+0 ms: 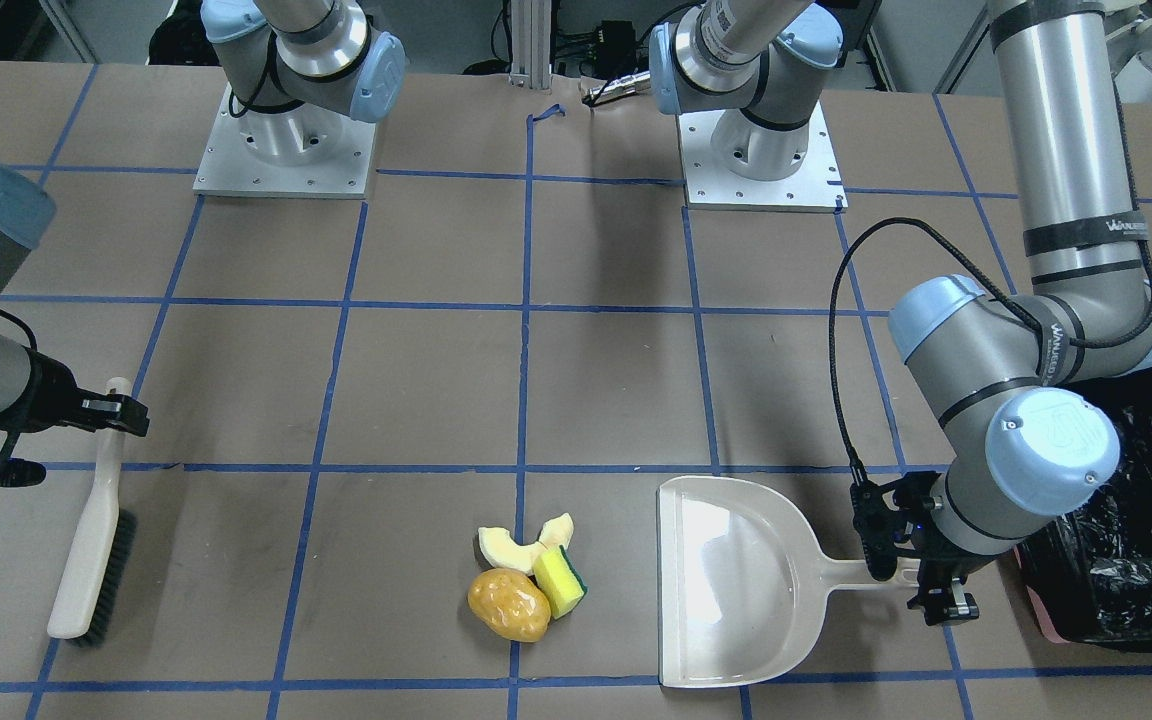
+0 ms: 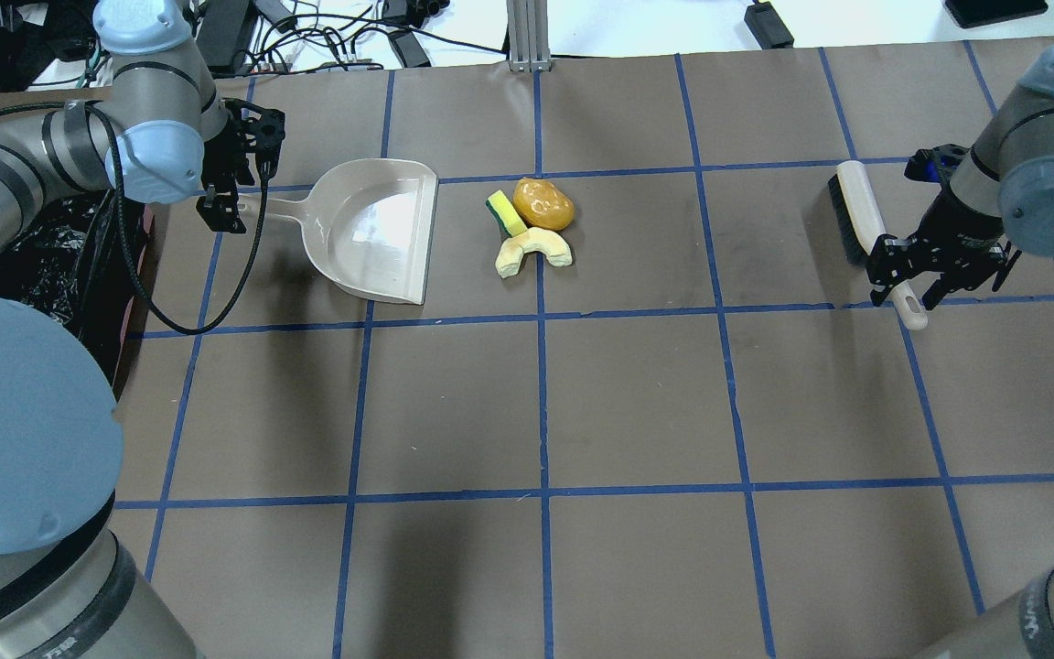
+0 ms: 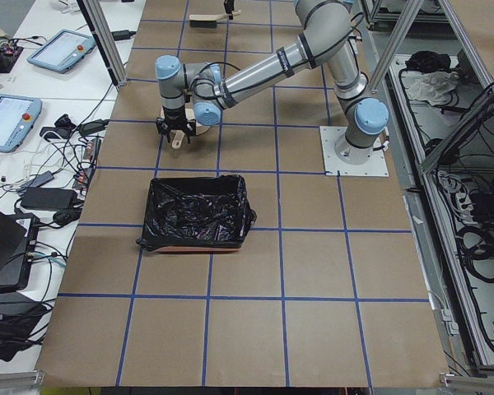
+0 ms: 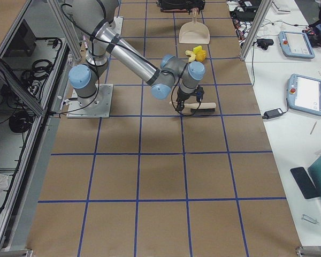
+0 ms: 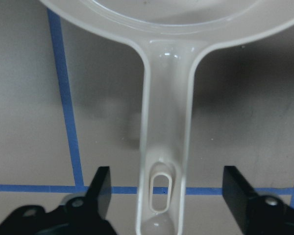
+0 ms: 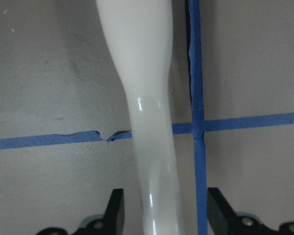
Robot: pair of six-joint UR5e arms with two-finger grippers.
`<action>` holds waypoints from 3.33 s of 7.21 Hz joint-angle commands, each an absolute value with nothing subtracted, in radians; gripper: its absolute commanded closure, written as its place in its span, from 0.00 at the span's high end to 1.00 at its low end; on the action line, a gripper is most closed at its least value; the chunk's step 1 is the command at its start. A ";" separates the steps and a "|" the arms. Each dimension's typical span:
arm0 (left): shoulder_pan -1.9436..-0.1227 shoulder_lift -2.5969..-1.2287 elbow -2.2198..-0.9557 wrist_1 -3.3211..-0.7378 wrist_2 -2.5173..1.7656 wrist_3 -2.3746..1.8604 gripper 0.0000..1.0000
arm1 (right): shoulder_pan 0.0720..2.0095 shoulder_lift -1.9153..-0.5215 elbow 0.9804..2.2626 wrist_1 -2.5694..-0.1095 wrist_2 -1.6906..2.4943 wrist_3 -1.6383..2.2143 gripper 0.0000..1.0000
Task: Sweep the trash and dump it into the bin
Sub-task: 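Close the left gripper on the dustpan handle while the right gripper grasps the brush handle, then lift the brush with the right gripper and carry it toward the trash items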
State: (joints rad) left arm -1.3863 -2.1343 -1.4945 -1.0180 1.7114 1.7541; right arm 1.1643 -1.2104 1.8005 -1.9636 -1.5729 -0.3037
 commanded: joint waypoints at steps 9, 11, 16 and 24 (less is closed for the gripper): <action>-1.400 -2.140 -1.480 -1.034 1.756 1.784 0.12 | 1.170 -1.216 1.763 -1.941 -1.562 -0.304 0.00; -1.402 -2.137 -1.479 -1.035 1.756 1.784 0.12 | 1.291 -1.216 1.670 -1.867 -1.562 -0.295 0.00; -1.404 -2.140 -1.480 -1.040 1.756 1.783 0.11 | 1.465 -1.183 1.648 -1.864 -1.360 -0.043 0.00; -1.404 -2.138 -1.480 -1.049 1.758 1.782 0.11 | 1.726 -1.140 1.632 -1.893 -1.281 0.380 0.00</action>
State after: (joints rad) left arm -1.4037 -2.1390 -1.4803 -1.0488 1.7577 1.7825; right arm 1.6929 -1.1432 1.6322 -1.8916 -1.2793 0.3453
